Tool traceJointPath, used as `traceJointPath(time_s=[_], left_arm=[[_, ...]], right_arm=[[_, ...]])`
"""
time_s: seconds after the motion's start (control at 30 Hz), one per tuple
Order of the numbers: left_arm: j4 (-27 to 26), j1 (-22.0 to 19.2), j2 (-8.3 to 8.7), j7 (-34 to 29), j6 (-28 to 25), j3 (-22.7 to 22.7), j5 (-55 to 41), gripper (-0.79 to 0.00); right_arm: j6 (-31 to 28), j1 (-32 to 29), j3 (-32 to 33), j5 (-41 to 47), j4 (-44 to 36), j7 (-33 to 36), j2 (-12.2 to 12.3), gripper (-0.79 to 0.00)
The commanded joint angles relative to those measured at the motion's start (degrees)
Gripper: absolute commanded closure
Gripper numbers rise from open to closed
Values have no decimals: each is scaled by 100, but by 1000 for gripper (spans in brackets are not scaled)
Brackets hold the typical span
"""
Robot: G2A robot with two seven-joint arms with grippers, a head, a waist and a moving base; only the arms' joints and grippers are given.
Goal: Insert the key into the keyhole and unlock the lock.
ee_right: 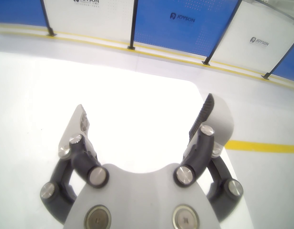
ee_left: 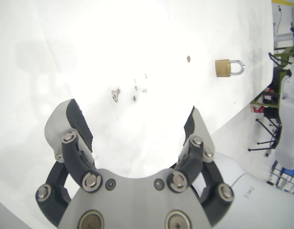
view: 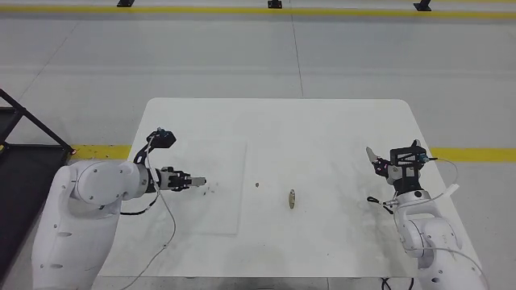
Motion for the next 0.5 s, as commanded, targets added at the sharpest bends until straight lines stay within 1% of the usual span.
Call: traceJointPath(time_s=[0.0,0.27,0.3,0.33,0.43,0.47], left_arm=[[34,-6,5,5,132,92,5,-785],[20,0,52,113,367,257,232,-782],[18,11,56,124,404,277,233,-751],[17,19,60,113,437,297,234,-693],[-1,30,79,123,528,351,346,-625],[-7,31,85,135,562,371,399,-588]], right_arm=[[0,0,0,0,0,0,0,-785],[0,0,0,0,0,0,0,-785],[0,0,0,0,0,0,0,-785],[0,0,0,0,0,0,0,-785],[0,0,0,0,0,0,0,-785],[0,0,0,0,0,0,0,-785]])
